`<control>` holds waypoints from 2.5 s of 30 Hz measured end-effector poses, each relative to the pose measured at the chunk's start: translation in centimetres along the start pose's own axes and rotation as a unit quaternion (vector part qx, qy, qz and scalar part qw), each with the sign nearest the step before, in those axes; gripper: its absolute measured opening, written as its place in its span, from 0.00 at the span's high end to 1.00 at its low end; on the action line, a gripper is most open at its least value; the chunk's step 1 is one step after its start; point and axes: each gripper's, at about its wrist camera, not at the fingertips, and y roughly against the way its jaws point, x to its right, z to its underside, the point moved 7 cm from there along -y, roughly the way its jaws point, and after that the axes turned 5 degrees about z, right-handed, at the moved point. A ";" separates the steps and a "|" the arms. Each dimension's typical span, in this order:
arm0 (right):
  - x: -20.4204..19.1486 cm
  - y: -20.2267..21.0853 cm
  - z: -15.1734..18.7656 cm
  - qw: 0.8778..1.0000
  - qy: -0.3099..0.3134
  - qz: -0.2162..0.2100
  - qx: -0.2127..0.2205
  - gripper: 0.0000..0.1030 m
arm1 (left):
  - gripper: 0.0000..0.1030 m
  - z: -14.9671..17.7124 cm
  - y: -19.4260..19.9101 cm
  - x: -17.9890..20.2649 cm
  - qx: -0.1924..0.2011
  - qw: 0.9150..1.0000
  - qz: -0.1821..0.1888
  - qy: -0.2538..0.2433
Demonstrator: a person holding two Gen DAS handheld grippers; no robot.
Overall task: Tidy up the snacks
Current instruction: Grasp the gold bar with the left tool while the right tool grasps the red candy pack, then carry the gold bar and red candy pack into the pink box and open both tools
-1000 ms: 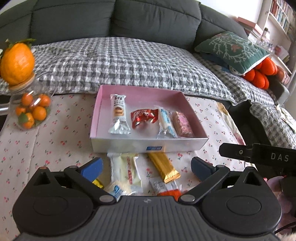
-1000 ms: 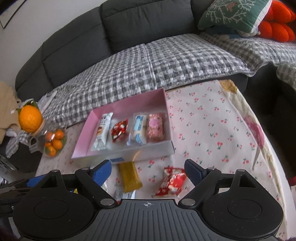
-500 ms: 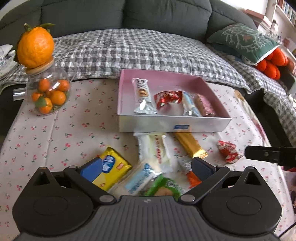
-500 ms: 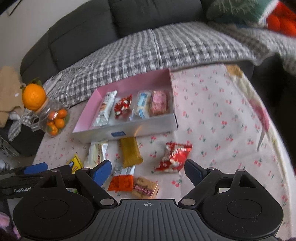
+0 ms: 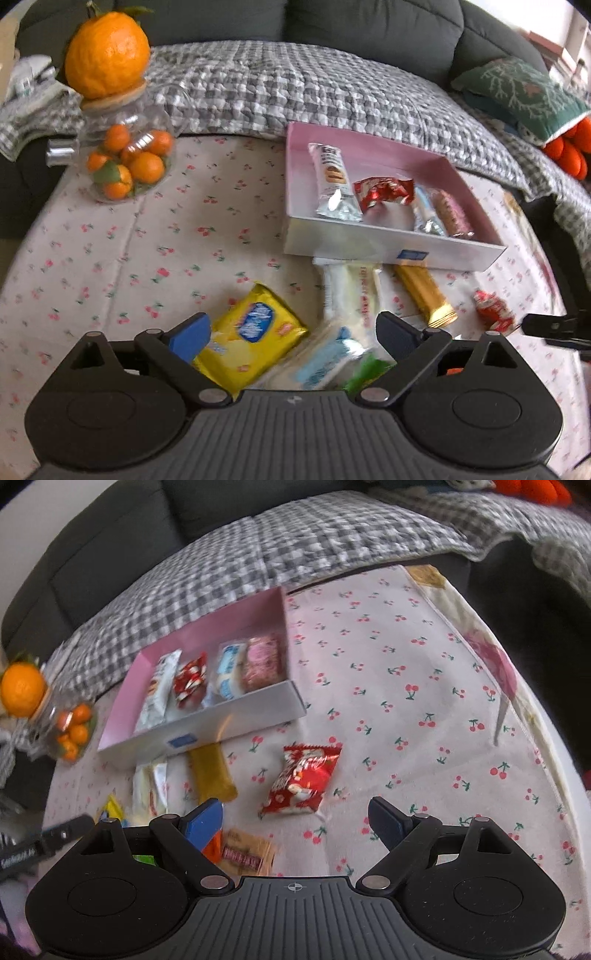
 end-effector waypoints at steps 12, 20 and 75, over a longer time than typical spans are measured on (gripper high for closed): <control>-0.1 -4.2 -0.1 0.999 -0.007 0.018 -0.039 0.67 | 0.27 -0.1 -2.4 4.8 -0.009 1.000 0.023 -0.019; 0.8 -3.8 -0.4 0.999 0.003 0.029 -0.026 0.69 | 0.39 0.0 -4.4 7.6 -0.019 0.999 0.027 -0.026; 3.4 0.0 -1.1 0.998 -0.055 -0.024 -0.014 0.68 | 0.76 1.0 -3.6 10.8 -0.079 0.993 0.076 -0.033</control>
